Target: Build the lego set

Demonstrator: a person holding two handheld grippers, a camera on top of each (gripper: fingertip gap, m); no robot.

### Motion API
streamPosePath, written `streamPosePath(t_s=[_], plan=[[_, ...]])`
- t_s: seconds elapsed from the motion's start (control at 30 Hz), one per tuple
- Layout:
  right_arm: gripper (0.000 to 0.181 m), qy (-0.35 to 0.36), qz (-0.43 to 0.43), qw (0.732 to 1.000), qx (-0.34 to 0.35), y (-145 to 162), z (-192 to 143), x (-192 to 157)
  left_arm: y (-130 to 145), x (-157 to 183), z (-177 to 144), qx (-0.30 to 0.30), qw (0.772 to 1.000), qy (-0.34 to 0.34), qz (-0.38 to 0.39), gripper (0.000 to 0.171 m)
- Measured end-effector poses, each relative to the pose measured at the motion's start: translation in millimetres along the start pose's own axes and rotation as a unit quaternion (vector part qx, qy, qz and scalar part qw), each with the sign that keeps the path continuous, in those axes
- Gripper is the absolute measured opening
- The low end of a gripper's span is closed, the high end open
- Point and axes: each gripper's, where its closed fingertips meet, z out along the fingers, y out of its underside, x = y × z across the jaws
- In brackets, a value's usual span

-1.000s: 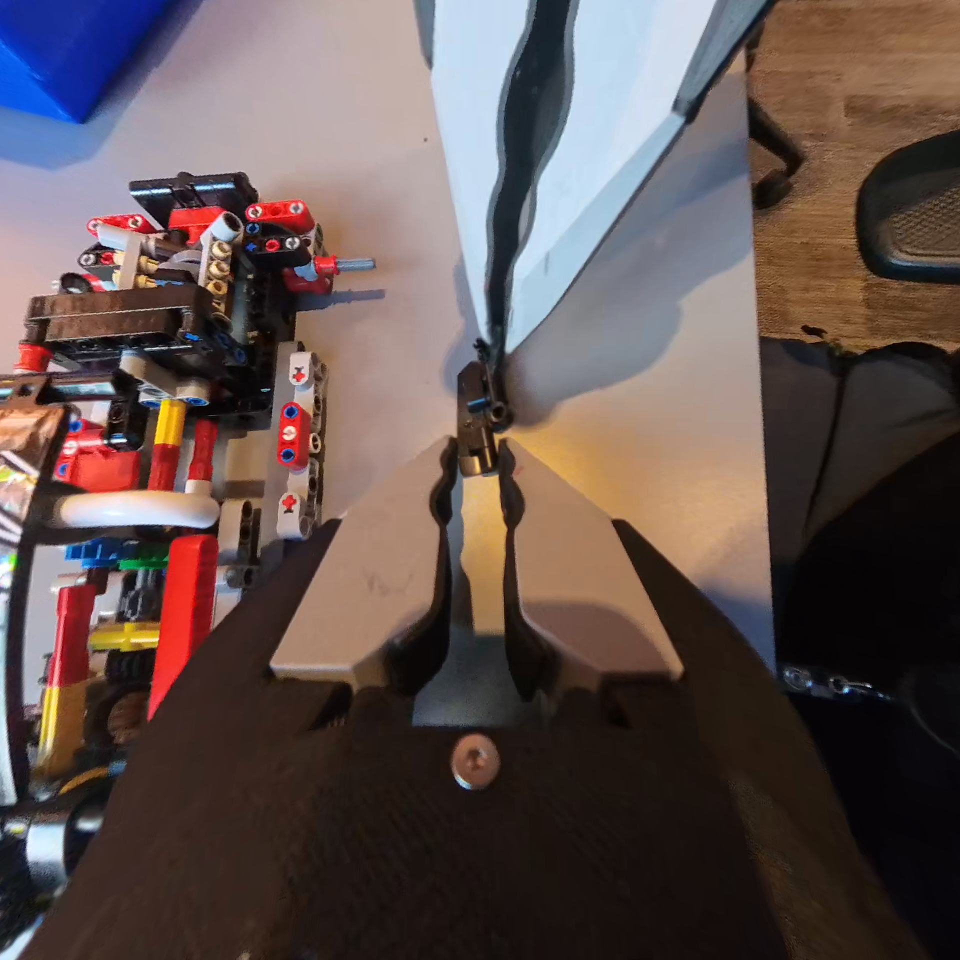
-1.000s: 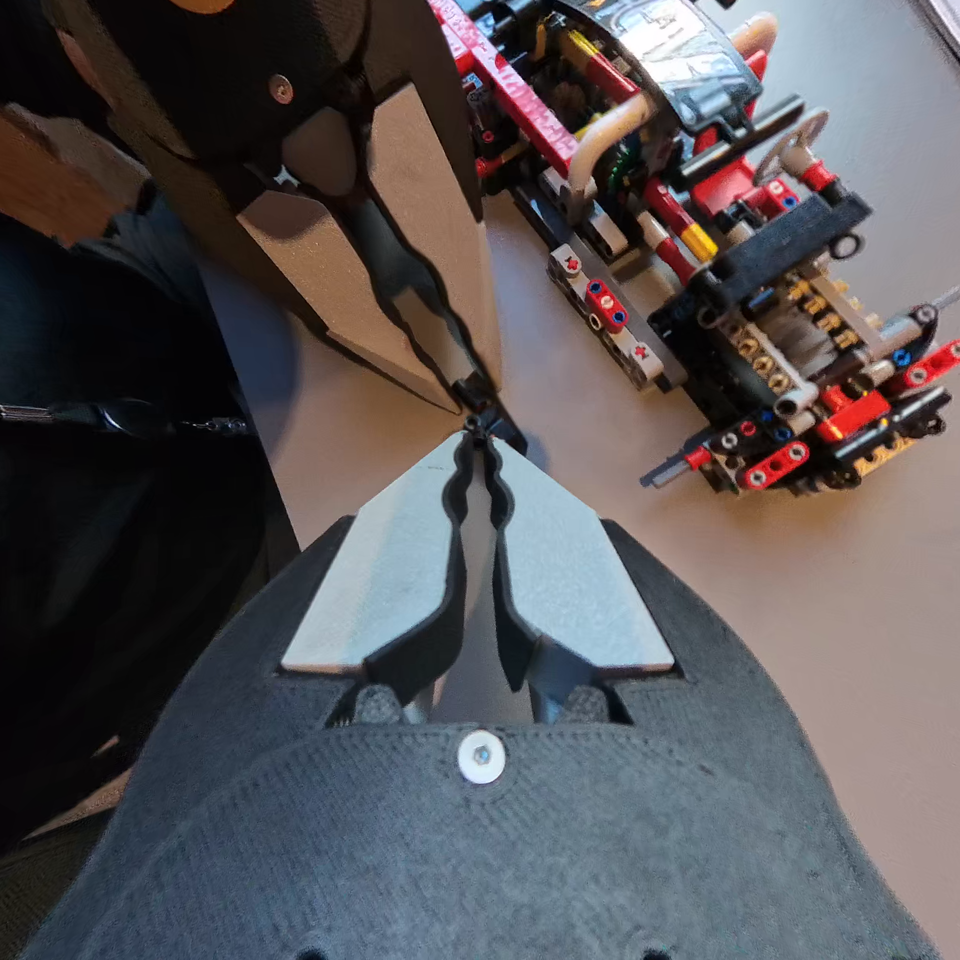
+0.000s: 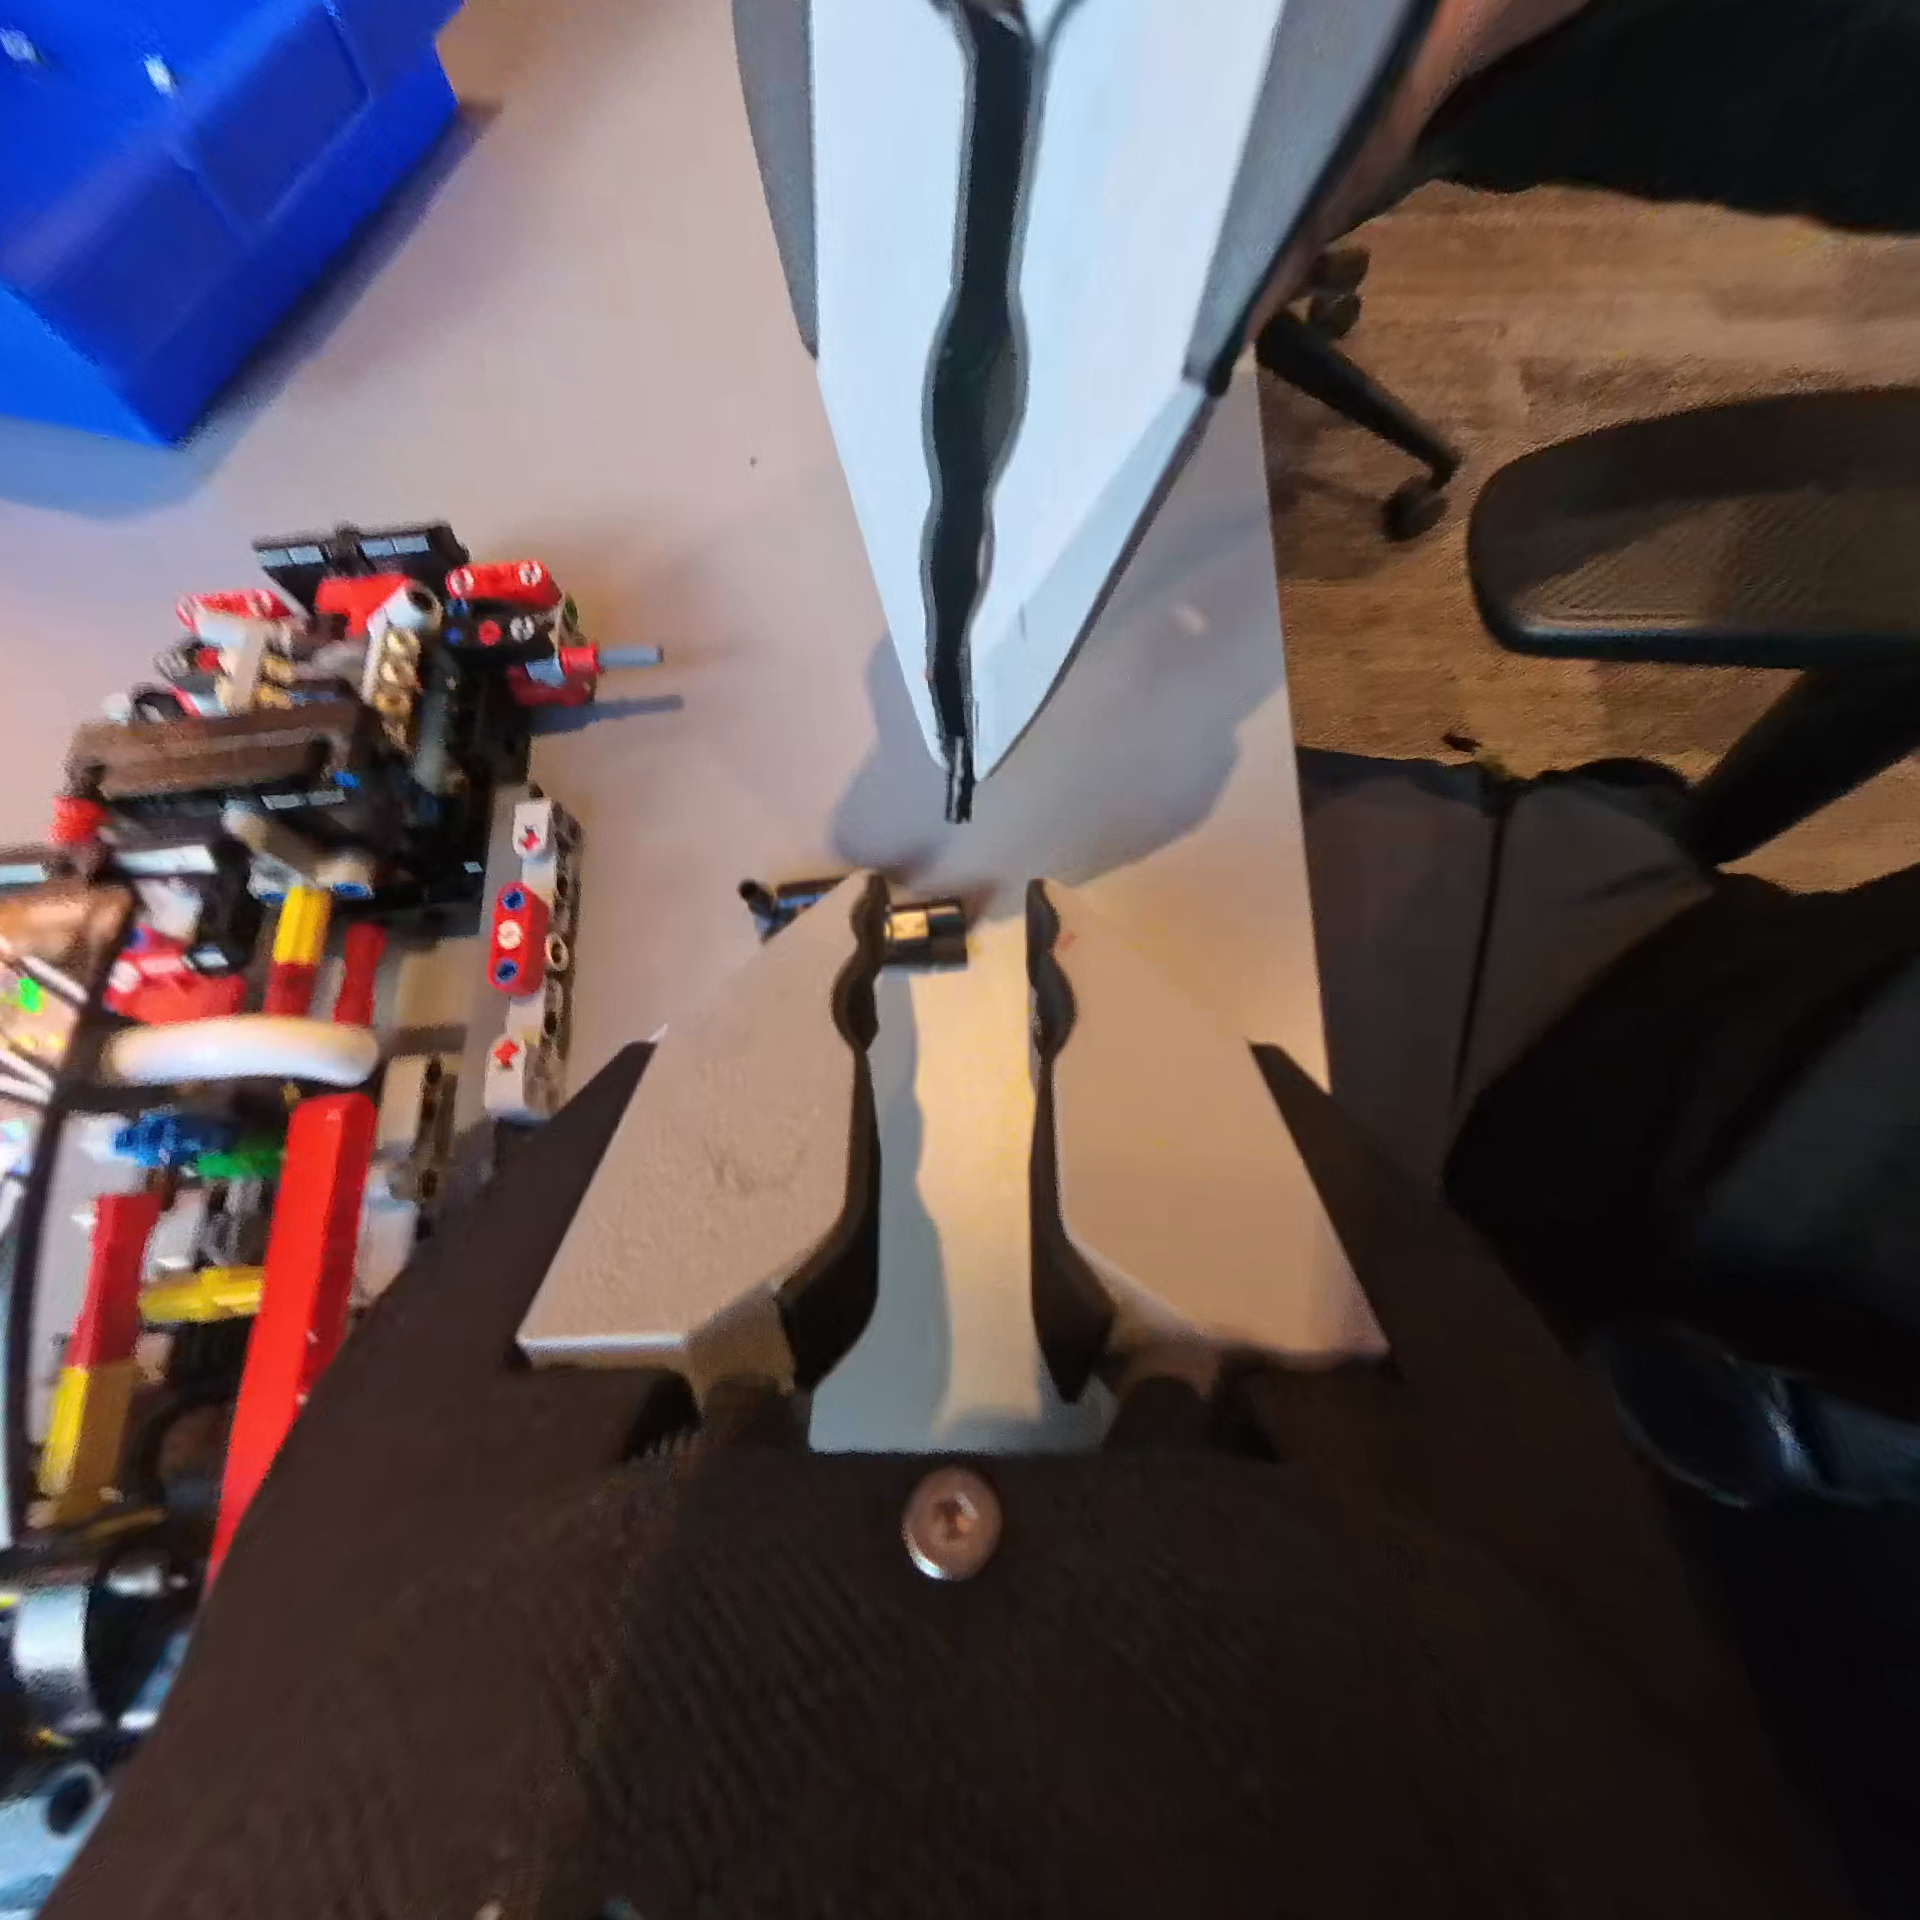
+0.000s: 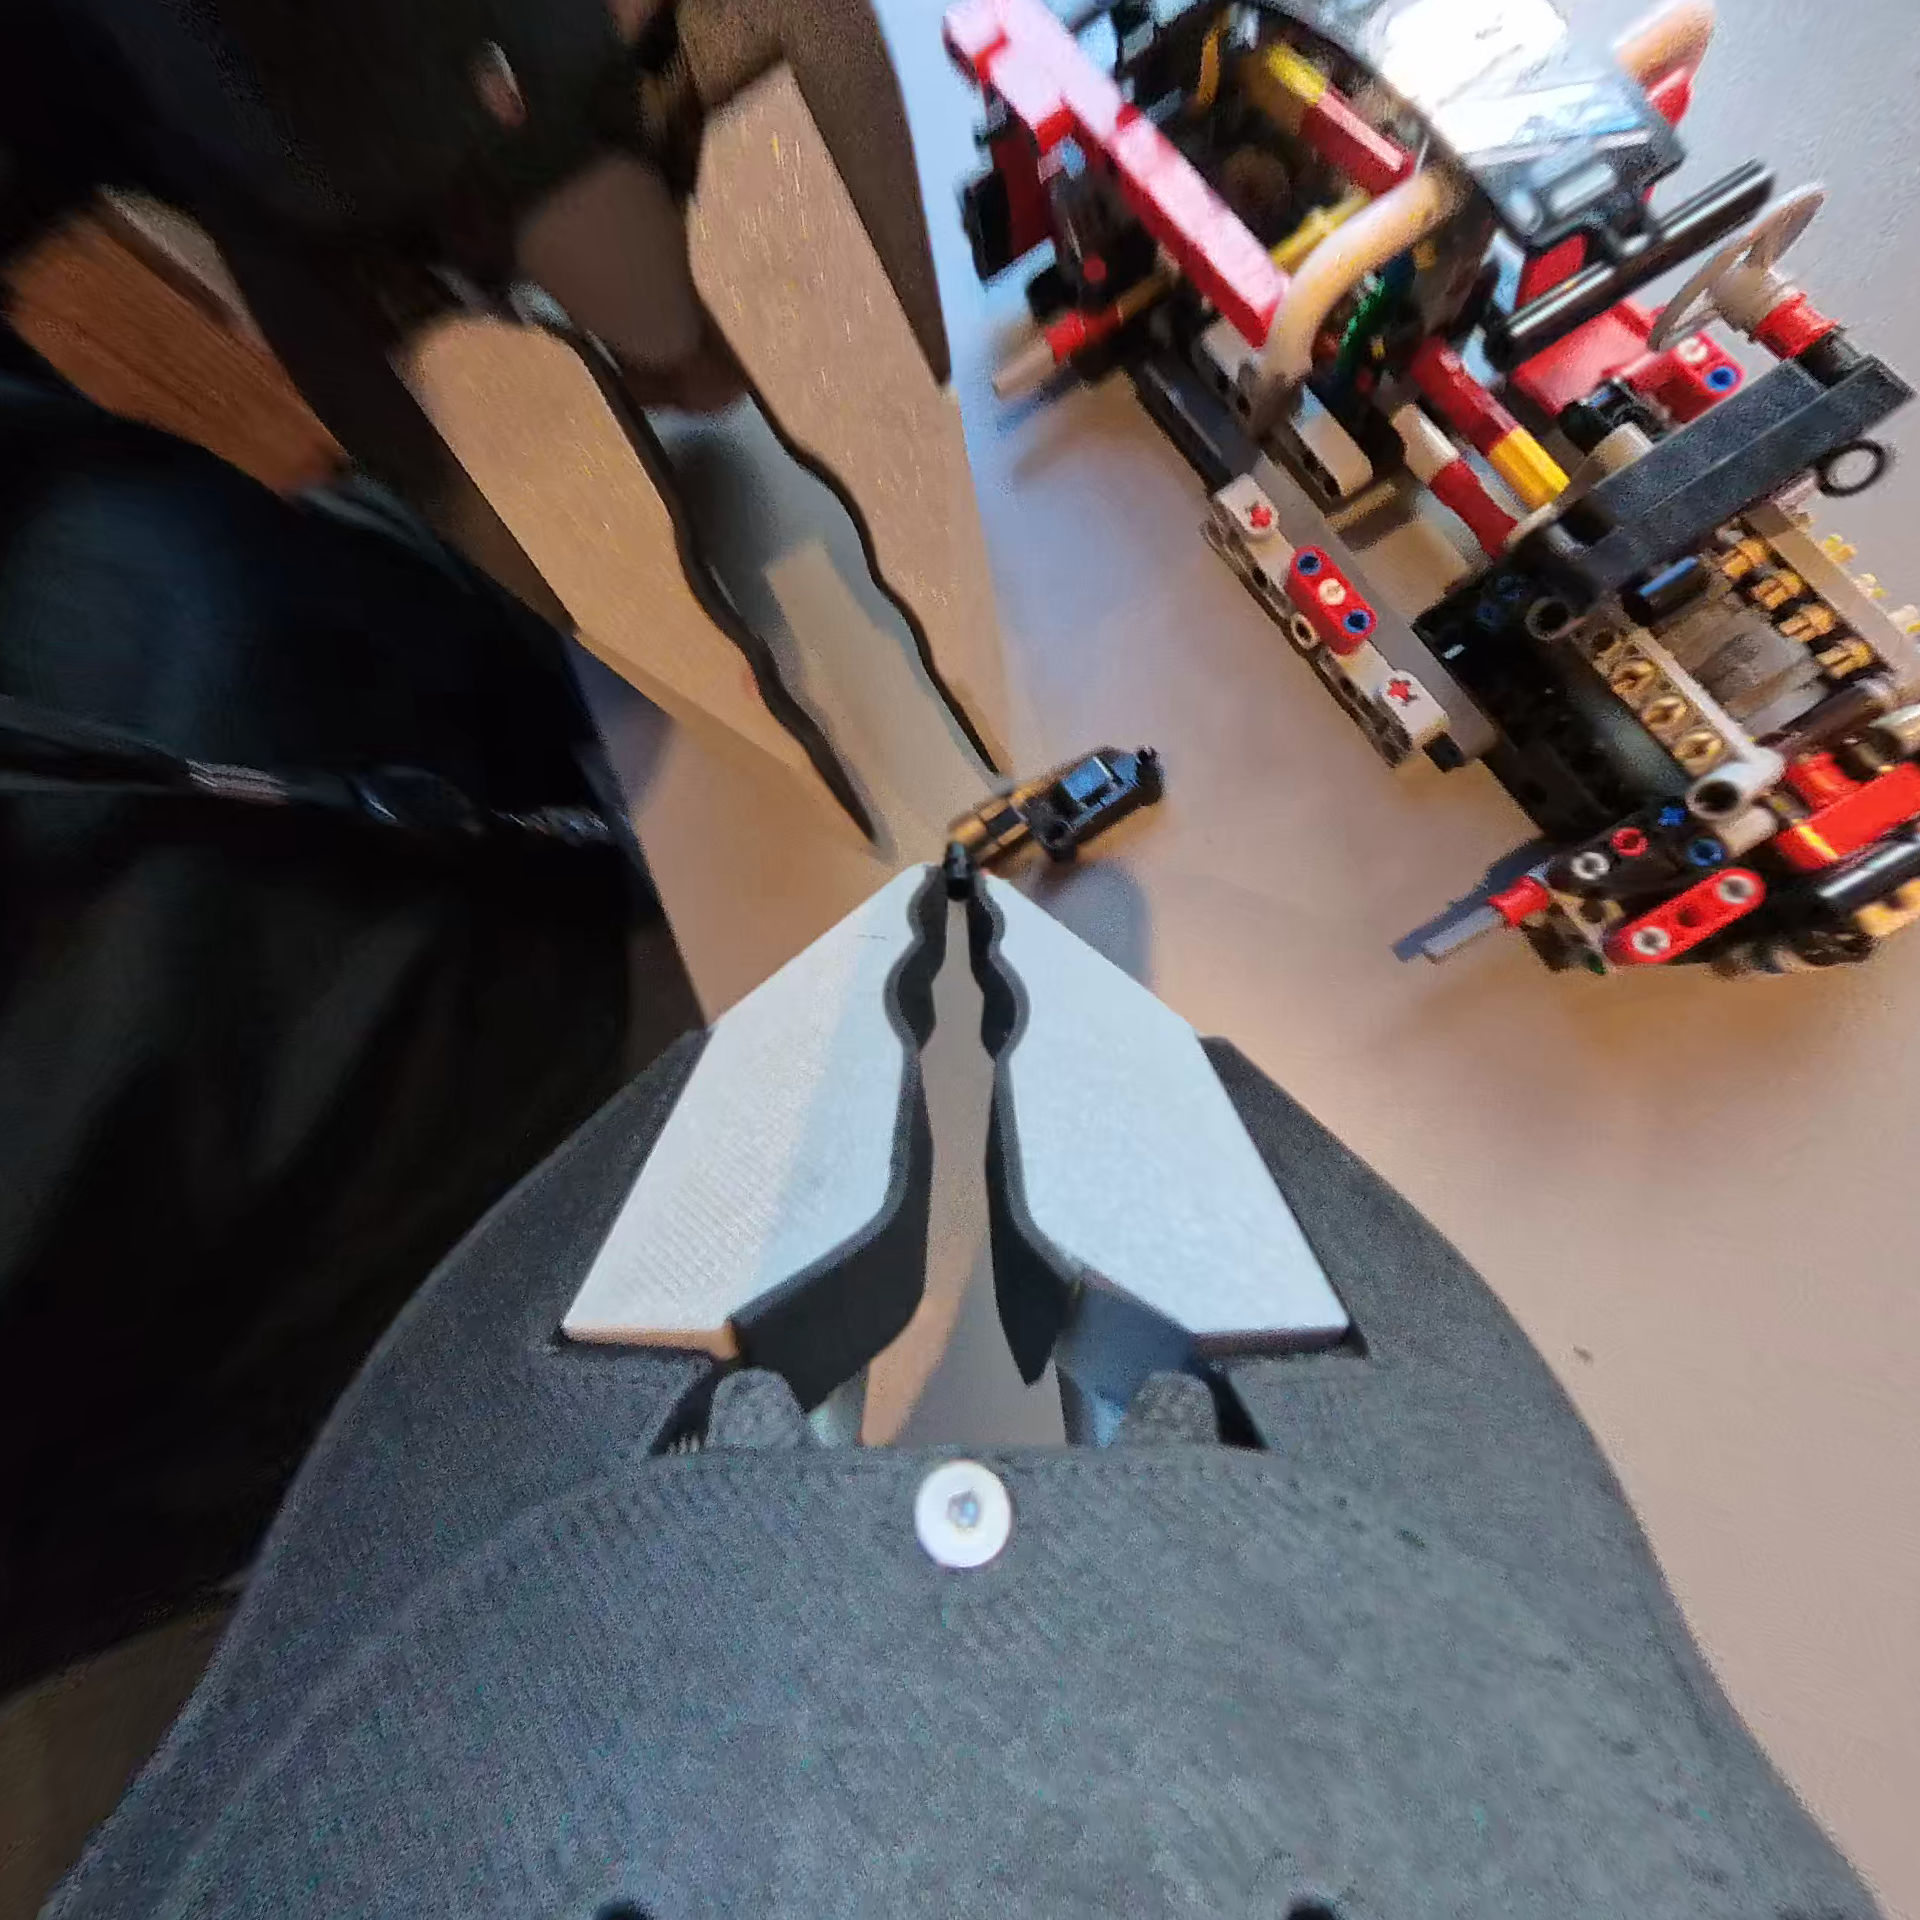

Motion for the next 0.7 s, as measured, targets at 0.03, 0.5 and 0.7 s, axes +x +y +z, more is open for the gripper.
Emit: streamPosePath(t_s=[0.03, 0.5, 0.7], plan=[[0.0, -0.018, 0.02, 0.999, 0.024, -4, -3, -3, -1, 0, 2, 0.0, 1.0, -0.011, 0.028, 0.022], [0.0, -0.1, 0.151, 0.972, 0.151, -13, -8, -5, -21, -5, 1, 0.044, 0.983, -0.12, 0.129, 0.001], [0.0, -0.113, 0.197, 0.951, 0.208, -17, -8, -3, -21, -8, 0, 0.041, 0.982, -0.135, 0.127, 0.001]])
